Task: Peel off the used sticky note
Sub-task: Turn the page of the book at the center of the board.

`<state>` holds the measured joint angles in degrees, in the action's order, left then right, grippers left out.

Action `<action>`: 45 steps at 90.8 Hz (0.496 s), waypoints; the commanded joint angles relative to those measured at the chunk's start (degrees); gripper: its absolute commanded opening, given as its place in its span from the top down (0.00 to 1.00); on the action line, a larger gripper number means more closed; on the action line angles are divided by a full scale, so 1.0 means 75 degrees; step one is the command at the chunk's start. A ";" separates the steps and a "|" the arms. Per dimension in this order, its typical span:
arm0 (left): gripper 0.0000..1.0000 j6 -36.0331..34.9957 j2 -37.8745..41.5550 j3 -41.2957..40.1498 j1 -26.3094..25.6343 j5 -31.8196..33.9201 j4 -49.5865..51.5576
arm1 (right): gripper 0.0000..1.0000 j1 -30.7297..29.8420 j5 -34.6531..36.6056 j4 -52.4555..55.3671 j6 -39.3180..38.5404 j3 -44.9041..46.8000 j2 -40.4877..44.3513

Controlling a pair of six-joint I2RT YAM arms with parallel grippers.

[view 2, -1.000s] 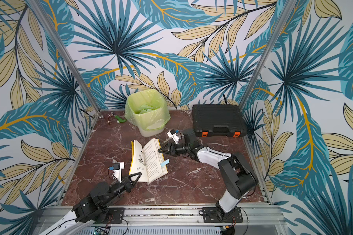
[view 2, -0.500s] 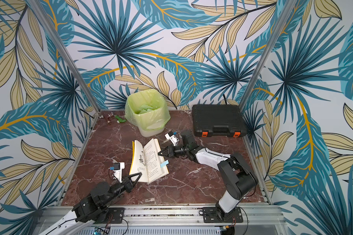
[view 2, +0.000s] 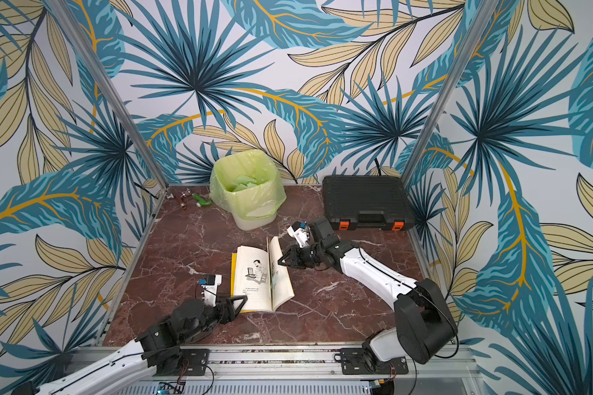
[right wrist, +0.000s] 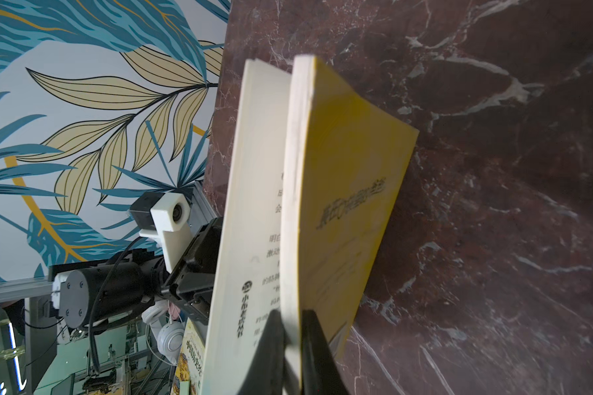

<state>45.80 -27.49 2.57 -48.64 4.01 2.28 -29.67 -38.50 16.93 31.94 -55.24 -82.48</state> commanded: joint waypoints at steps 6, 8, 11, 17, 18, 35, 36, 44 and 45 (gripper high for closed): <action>0.24 -0.0558 -0.0630 0.0875 0.0028 0.0101 -0.0271 | 1.00 -0.0056 0.0274 0.0290 0.0012 0.0038 0.0204; 0.23 -0.0618 -0.0658 0.0978 0.0034 0.0099 -0.0205 | 1.00 -0.0061 0.0265 0.0205 0.0043 0.0087 0.0207; 0.21 -0.0691 -0.0673 0.1137 0.0040 0.0094 -0.0069 | 1.00 -0.0063 0.0264 0.0104 0.0081 0.0151 0.0215; 0.19 -0.0823 -0.0595 0.1446 0.0032 0.0182 0.0275 | 1.00 -0.0058 0.0333 0.0008 0.0102 0.0234 0.0195; 0.18 -0.0846 -0.0569 0.1495 0.0030 0.0205 0.0343 | 1.00 -0.0055 0.0337 0.0006 0.0095 0.0243 0.0194; 0.18 -0.1019 0.0135 0.2246 0.0031 0.0889 0.1114 | 1.00 -0.0061 0.0410 -0.0168 0.0108 0.0473 0.0126; 0.18 -0.1020 0.0165 0.2282 0.0036 0.0915 0.1125 | 1.00 -0.0062 0.0411 -0.0175 0.0116 0.0486 0.0124; 0.25 -0.1005 0.0161 0.2552 0.0034 0.0989 0.1128 | 1.00 -0.0054 0.0445 -0.0264 0.0135 0.0615 0.0123; 0.26 -0.1001 0.0137 0.2593 0.0031 0.0971 0.1121 | 1.00 -0.0053 0.0446 -0.0282 0.0141 0.0633 0.0129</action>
<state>39.72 -26.68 18.72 -48.64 8.78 8.01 -29.78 -34.92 17.74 32.16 -52.27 -82.30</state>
